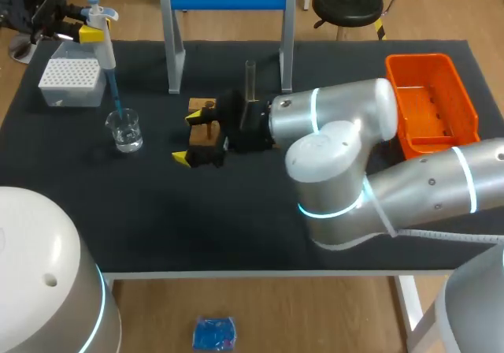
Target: Invert the test tube, pick up the pipette, mount the tip to pipette, aspirate from beaker and dispense into the tube, eject the tip, return the pipette, and cap with the stopper.
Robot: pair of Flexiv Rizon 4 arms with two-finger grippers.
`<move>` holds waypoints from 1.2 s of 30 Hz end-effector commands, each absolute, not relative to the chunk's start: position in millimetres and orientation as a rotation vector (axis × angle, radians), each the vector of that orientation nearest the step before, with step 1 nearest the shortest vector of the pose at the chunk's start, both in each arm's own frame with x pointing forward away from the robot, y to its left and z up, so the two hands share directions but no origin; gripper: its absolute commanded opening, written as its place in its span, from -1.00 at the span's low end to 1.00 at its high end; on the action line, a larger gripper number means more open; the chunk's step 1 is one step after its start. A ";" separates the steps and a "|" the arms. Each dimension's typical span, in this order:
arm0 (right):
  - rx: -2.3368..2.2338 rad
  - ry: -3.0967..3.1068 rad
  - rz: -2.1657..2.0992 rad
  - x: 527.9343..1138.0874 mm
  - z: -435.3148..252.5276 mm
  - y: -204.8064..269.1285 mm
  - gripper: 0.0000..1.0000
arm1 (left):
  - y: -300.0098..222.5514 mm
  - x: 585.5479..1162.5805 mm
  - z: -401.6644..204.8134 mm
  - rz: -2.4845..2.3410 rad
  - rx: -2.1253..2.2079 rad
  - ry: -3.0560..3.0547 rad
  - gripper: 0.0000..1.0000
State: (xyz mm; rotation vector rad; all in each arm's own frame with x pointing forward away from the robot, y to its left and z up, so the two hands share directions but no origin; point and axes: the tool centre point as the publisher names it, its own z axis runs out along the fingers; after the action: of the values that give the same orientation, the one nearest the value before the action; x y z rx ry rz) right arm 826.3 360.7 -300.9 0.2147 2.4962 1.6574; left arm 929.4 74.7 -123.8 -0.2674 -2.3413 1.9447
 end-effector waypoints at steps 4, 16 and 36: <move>0.227 2.500 1.640 840.8 -329.0 400.4 1.00 | 76.0 930.5 -123.8 1.943 -0.274 -2.338 -1.00; 0.238 2.506 1.613 852.4 -344.2 404.2 1.00 | 76.0 930.5 -123.8 1.943 -0.274 -2.338 -1.00; 0.232 2.509 1.603 852.3 -344.6 404.1 1.00 | 76.0 930.5 -123.8 1.943 -0.274 -2.338 -1.00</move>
State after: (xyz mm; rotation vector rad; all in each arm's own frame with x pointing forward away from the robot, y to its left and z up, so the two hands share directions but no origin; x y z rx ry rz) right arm 852.5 402.6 -345.1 0.2296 2.5061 1.6090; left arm 929.4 74.8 -123.8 -0.2675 -2.3412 1.9449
